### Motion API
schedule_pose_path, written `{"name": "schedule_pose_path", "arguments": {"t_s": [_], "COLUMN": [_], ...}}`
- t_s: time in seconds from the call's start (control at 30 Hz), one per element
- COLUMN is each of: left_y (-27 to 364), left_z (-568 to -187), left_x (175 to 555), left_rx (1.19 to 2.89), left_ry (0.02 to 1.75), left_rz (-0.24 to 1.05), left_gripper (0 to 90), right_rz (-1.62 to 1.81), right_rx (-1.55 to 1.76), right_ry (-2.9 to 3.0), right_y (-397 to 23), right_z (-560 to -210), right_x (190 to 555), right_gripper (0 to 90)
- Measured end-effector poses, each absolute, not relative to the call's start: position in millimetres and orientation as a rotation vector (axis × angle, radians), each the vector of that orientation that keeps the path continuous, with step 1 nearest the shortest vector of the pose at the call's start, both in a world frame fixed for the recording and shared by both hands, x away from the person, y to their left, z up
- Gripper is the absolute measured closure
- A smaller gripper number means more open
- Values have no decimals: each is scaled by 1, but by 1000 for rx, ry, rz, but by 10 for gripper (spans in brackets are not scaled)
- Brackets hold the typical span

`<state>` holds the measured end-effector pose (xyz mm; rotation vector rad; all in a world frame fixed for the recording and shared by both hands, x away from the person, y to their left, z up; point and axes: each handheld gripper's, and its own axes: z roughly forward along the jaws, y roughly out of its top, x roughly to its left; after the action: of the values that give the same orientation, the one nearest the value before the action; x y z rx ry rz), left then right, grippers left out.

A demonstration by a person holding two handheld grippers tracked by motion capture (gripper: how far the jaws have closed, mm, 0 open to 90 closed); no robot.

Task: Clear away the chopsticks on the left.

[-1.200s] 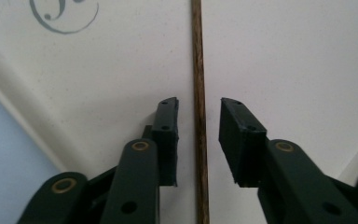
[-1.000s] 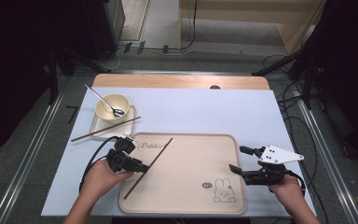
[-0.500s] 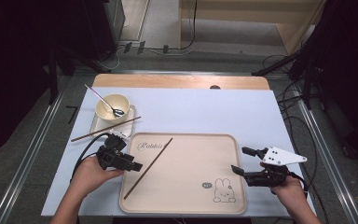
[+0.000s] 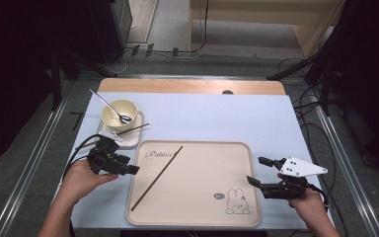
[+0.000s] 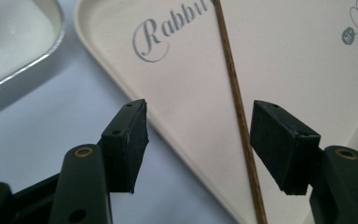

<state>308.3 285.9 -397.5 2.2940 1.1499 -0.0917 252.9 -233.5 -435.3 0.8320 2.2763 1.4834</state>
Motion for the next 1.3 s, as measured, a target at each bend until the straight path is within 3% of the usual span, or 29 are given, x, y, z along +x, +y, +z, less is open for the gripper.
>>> {"name": "schedule_pose_path", "arguments": {"t_s": [0.47,0.63,1.07,1.3], "left_y": [319,329,349,357], "left_z": [-381,-378,-377,-387], "left_x": [326,334,368,383], "left_rx": [2247,2243,2352,2342], "left_ry": [1195,1204,1152,1201], "left_rz": [-63,-31,111,82], "left_gripper": [370,308,349,393], "right_rz": [1481,1485,1481,1480], "right_rx": [835,836,837,838], "right_ry": [2266,2271,2271,2272], "right_y": [-234,-234,-234,-234], "right_z": [-435,-435,-435,-435], "right_x": [252,252,252,252], "right_gripper": [249,248,249,249]}}
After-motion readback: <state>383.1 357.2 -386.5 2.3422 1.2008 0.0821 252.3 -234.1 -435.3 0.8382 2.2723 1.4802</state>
